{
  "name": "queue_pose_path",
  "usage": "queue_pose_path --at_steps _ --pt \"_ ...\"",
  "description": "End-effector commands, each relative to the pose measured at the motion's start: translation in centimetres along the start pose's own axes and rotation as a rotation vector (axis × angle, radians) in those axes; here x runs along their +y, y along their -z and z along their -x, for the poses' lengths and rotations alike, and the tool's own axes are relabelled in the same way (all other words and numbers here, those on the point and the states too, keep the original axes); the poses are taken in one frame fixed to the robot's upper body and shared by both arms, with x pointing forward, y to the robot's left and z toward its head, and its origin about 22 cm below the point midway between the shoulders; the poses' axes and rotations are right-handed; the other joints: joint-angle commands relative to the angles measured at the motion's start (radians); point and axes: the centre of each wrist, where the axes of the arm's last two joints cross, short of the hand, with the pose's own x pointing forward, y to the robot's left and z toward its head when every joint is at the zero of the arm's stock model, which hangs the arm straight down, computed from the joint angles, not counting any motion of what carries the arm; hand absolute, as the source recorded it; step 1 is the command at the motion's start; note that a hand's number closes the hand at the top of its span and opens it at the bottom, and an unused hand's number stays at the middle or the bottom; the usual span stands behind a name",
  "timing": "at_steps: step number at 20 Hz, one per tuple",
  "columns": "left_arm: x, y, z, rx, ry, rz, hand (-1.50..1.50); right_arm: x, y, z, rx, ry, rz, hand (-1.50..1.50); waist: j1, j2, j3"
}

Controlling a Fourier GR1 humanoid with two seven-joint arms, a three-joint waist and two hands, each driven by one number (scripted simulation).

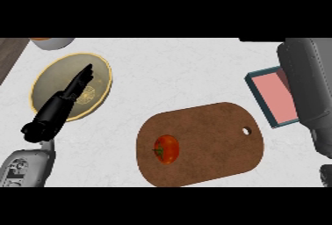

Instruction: Pick the croissant from the cutting board and place it in the cardboard box

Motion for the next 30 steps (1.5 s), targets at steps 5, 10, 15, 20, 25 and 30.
queue_pose_path --at_steps 5,10,15,20,25,30 --pt "-0.5 -0.1 -0.5 -0.007 0.006 0.008 0.0 0.4 4.4 8.0 0.121 -0.139 -0.303 1.5 0.004 0.001 0.001" --pt "-0.1 0.6 -1.4 -0.014 0.014 -0.006 0.0 0.8 5.2 11.1 0.157 -0.146 -0.44 1.5 0.005 0.001 0.001" --pt "0.0 0.1 0.0 -0.003 0.005 -0.009 0.0 0.2 6.4 16.3 0.193 -0.209 -0.605 1.5 -0.003 -0.001 0.0" --pt "0.5 -0.2 0.1 0.001 0.003 -0.012 0.0 1.4 5.8 17.6 0.083 -0.12 -0.735 -1.5 0.001 0.0 0.0" --pt "-0.2 0.6 0.1 0.02 0.001 -0.011 0.0 -0.4 6.4 17.1 -0.034 0.143 -0.531 -1.5 -0.008 0.0 0.001" --pt "0.0 -0.3 0.4 0.015 -0.008 -0.016 0.0 -1.4 6.5 16.4 0.037 0.703 -0.258 -1.5 -0.027 -0.011 0.004"
